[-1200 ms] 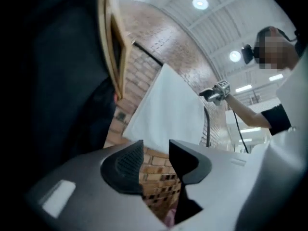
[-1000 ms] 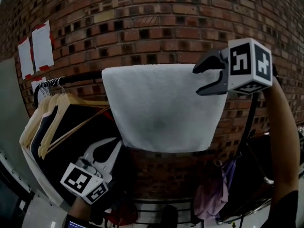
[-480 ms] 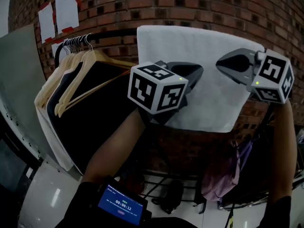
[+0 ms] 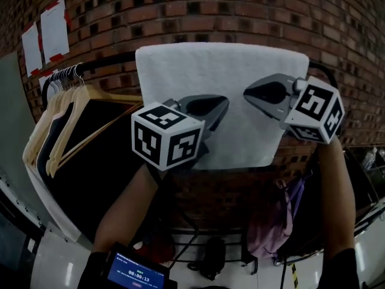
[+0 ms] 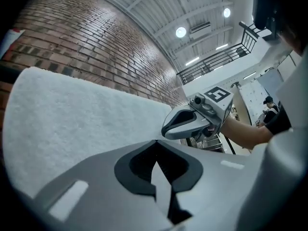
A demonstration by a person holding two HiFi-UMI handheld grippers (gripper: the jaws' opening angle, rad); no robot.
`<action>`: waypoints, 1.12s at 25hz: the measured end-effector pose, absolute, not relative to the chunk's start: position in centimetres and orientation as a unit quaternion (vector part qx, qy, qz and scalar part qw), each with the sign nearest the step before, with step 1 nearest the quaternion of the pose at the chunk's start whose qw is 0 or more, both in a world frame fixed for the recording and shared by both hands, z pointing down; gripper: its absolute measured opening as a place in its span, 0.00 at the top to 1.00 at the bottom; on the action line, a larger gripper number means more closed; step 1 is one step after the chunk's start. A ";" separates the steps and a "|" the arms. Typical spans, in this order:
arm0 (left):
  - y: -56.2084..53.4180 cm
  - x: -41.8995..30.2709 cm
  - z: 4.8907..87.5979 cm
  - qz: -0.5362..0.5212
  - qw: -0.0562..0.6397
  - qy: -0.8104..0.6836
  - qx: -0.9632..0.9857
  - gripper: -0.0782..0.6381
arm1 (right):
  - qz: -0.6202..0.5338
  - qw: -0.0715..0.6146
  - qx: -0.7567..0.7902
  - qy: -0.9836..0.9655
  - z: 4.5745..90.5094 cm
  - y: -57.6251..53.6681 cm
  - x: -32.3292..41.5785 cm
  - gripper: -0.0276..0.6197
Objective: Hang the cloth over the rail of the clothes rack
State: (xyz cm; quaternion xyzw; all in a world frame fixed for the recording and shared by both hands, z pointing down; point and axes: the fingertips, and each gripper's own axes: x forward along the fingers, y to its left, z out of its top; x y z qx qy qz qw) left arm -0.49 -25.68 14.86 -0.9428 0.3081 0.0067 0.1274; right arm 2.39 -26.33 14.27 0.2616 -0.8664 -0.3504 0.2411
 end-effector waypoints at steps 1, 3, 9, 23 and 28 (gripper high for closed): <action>-25.7 -0.4 14.7 0.010 0.127 0.308 -0.943 0.86 | -0.351 0.236 0.265 -0.867 14.1 -26.4 2.5 0.95; -25.9 -0.2 14.4 0.014 0.129 0.308 -0.942 0.86 | -0.353 0.228 0.273 -0.865 13.8 -26.6 2.8 0.95; -26.4 0.2 14.7 0.017 0.130 0.309 -0.942 0.86 | -0.350 0.217 0.278 -0.868 14.0 -27.0 2.7 0.95; -26.1 0.4 15.3 0.027 0.119 0.315 -0.941 0.86 | -0.342 0.212 0.260 -0.878 15.3 -26.5 2.1 0.95; -26.4 1.7 14.5 0.035 0.127 0.299 -0.945 0.86 | -0.342 0.218 0.272 -0.872 14.7 -26.5 3.2 0.95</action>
